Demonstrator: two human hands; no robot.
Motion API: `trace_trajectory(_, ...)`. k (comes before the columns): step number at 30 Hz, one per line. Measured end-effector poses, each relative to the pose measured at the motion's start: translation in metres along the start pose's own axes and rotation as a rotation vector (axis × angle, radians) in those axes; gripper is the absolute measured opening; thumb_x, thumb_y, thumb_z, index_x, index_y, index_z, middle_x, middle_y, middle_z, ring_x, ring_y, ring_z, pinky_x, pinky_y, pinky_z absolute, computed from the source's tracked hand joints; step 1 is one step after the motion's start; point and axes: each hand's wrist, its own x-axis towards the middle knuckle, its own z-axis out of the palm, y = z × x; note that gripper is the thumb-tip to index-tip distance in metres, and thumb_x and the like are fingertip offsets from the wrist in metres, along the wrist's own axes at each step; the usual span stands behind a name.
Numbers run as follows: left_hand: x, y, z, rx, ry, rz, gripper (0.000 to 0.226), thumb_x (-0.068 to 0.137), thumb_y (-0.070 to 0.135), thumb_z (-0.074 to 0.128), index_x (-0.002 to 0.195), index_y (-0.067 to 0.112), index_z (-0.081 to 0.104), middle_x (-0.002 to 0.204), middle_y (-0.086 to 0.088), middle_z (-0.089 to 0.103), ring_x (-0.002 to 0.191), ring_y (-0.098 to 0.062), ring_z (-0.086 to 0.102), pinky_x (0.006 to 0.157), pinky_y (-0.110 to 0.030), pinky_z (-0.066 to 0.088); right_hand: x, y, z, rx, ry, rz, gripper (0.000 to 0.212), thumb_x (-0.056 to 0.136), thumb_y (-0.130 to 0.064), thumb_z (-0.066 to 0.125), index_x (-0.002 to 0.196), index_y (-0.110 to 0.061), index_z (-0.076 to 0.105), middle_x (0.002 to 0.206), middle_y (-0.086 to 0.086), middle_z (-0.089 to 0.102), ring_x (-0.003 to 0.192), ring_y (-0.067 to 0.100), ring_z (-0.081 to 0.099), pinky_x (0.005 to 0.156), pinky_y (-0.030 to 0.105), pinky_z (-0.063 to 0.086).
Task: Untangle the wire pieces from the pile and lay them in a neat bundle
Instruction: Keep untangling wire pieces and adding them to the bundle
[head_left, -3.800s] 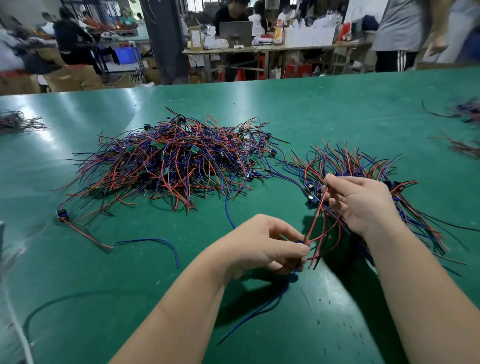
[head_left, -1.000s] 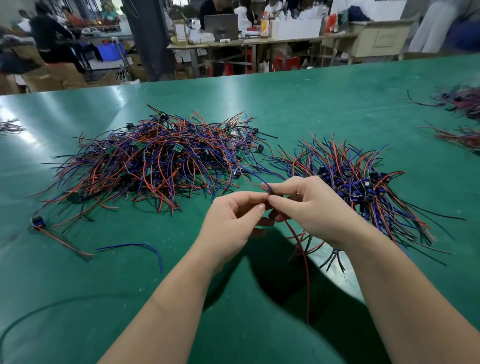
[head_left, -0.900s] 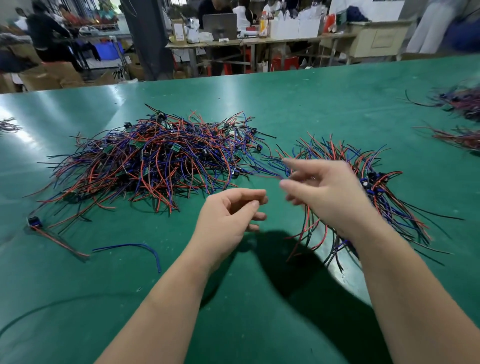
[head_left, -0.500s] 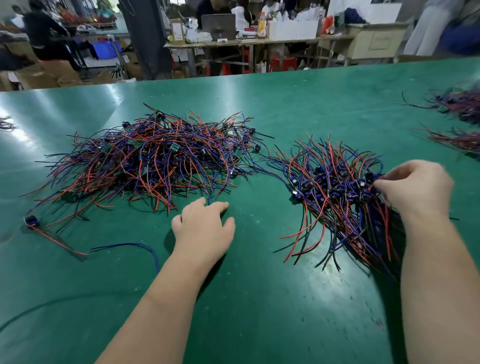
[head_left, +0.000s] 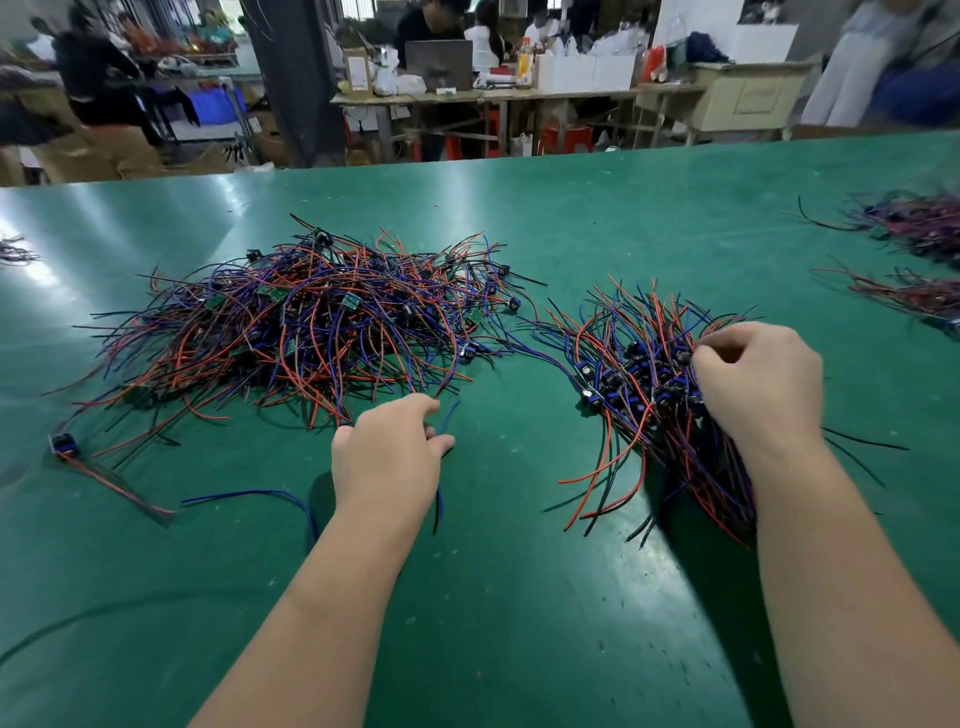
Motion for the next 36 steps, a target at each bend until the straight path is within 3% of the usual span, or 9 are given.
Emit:
trace_trajectory(6, 0.004, -0.004, 0.000, 0.131, -0.017, -0.060, 0.020, 0.091, 0.028, 0.055, 0.085, 0.023, 0.073, 0.085, 0.002, 0.070, 0.088, -0.024, 0.061, 0.079, -0.033, 0.032, -0.017, -0.016, 0.021, 0.081, -0.094, -0.158, 0.014, 0.081, -0.017, 0.059, 0.082, -0.019, 0.073, 0.072, -0.006, 0.063, 0.079, 0.020, 0.061, 0.075, 0.028, 0.044)
trace_trajectory(11, 0.004, 0.000, 0.005, 0.122, -0.071, -0.042, 0.025, 0.094, 0.027, 0.044, 0.093, 0.019, 0.068, 0.091, 0.001, 0.066, 0.089, -0.025, 0.060, 0.082, -0.035, 0.035, -0.022, -0.020, 0.026, 0.157, -0.164, -0.201, 0.012, 0.083, -0.014, 0.062, 0.083, -0.017, 0.073, 0.068, -0.013, 0.062, 0.066, 0.006, 0.057, 0.065, 0.020, 0.037)
trace_trajectory(15, -0.001, 0.012, 0.004, -0.138, -0.031, 0.067, 0.016, 0.096, 0.029, 0.048, 0.091, 0.023, 0.062, 0.098, 0.003, 0.061, 0.098, -0.022, 0.055, 0.085, -0.035, 0.032, -0.035, -0.036, 0.025, 0.675, -0.627, -0.112, 0.030, 0.079, -0.006, 0.073, 0.106, -0.018, 0.068, 0.077, 0.002, 0.070, 0.061, 0.011, 0.063, 0.059, 0.017, 0.050)
trace_trajectory(18, -0.006, 0.019, 0.004, -0.175, -0.005, 0.219, 0.009, 0.096, 0.028, 0.051, 0.095, 0.025, 0.059, 0.100, 0.005, 0.057, 0.102, -0.018, 0.051, 0.080, -0.033, 0.024, -0.051, -0.046, 0.036, 0.785, -0.815, -0.135, 0.028, 0.078, -0.003, 0.073, 0.100, -0.019, 0.067, 0.067, -0.001, 0.066, 0.056, 0.012, 0.062, 0.052, 0.017, 0.045)
trace_trajectory(24, -0.004, 0.018, 0.003, -0.232, 0.045, 0.250, 0.005, 0.095, 0.024, 0.053, 0.095, 0.025, 0.059, 0.099, 0.008, 0.057, 0.101, -0.015, 0.052, 0.073, -0.029, 0.017, -0.054, -0.050, 0.041, 0.855, -0.731, 0.143, 0.020, 0.083, -0.007, 0.069, 0.099, -0.013, 0.059, 0.054, 0.002, 0.061, 0.042, 0.014, 0.054, 0.044, 0.021, 0.040)
trace_trajectory(27, -0.004, 0.018, 0.003, -0.241, 0.045, 0.266, 0.006, 0.095, 0.026, 0.053, 0.096, 0.025, 0.059, 0.100, 0.008, 0.057, 0.102, -0.016, 0.052, 0.076, -0.030, 0.020, -0.056, -0.056, 0.037, 0.960, -0.831, 0.176, 0.001, 0.086, -0.003, 0.064, 0.085, -0.003, 0.063, 0.061, 0.008, 0.065, 0.049, 0.015, 0.062, 0.046, 0.017, 0.044)
trace_trajectory(29, -0.005, 0.018, 0.002, -0.245, 0.078, 0.279, 0.007, 0.095, 0.028, 0.052, 0.096, 0.025, 0.058, 0.101, 0.007, 0.057, 0.102, -0.017, 0.051, 0.079, -0.032, 0.022, -0.049, -0.064, 0.031, 0.942, -0.805, 0.162, 0.007, 0.086, -0.001, 0.062, 0.079, -0.002, 0.063, 0.059, 0.007, 0.067, 0.051, 0.015, 0.065, 0.045, 0.016, 0.045)
trace_trajectory(33, -0.001, 0.012, -0.004, -0.174, 0.245, 0.134, 0.011, 0.093, 0.030, 0.050, 0.101, 0.025, 0.056, 0.106, 0.004, 0.055, 0.102, -0.021, 0.048, 0.083, -0.034, 0.028, -0.005, -0.087, 0.014, 0.918, -0.521, 0.071, 0.011, 0.087, 0.000, 0.063, 0.077, -0.004, 0.063, 0.055, 0.002, 0.066, 0.052, 0.012, 0.066, 0.045, 0.015, 0.046)
trace_trajectory(36, 0.004, 0.002, -0.007, -0.011, 0.264, 0.000, 0.024, 0.087, 0.031, 0.055, 0.110, 0.027, 0.054, 0.116, -0.001, 0.049, 0.109, -0.025, 0.044, 0.090, -0.036, 0.033, 0.031, -0.109, 0.016, 0.770, -0.366, -0.050, 0.010, 0.091, -0.009, 0.061, 0.098, -0.003, 0.065, 0.077, 0.007, 0.070, 0.062, 0.012, 0.069, 0.055, 0.020, 0.053)
